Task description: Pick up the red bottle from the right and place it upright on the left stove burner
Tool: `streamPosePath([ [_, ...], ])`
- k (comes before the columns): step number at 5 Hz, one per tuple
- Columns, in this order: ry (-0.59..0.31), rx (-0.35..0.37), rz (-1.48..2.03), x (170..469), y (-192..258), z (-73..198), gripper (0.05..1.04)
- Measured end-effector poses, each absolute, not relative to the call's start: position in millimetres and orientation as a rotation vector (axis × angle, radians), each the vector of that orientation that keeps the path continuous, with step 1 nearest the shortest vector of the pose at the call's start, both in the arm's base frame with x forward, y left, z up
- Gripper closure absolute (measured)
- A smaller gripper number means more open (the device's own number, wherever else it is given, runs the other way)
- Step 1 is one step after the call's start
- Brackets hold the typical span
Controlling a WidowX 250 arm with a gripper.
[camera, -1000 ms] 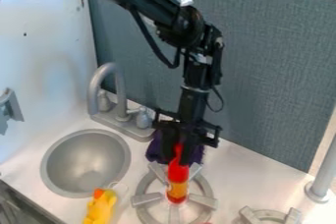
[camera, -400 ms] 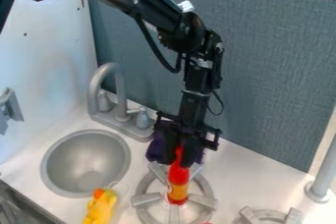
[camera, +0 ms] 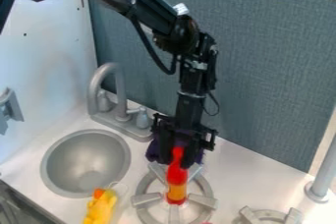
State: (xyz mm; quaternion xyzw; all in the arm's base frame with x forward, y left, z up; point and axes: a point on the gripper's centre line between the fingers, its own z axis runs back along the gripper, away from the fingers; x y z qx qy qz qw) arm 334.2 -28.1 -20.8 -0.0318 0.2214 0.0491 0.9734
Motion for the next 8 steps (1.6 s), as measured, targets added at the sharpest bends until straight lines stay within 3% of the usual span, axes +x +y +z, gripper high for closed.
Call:
streamPosePath([
  [1,0.460,-0.088,0.109,322.9,-26.4,-24.5,0.122],
  [2,0.388,-0.103,0.103,322.3,-27.2,-1.1,0.075],
  [3,0.351,-0.105,0.100,320.2,-27.5,11.1,0.079],
  [4,0.258,-0.081,0.048,315.3,-37.7,45.3,0.079],
  [5,0.223,-0.040,-0.075,289.5,-70.6,62.3,0.080],
  [6,0.236,-0.022,-0.161,269.5,-98.2,57.9,0.080],
  [8,0.220,-0.007,-0.201,265.7,-127.3,13.0,0.080],
])
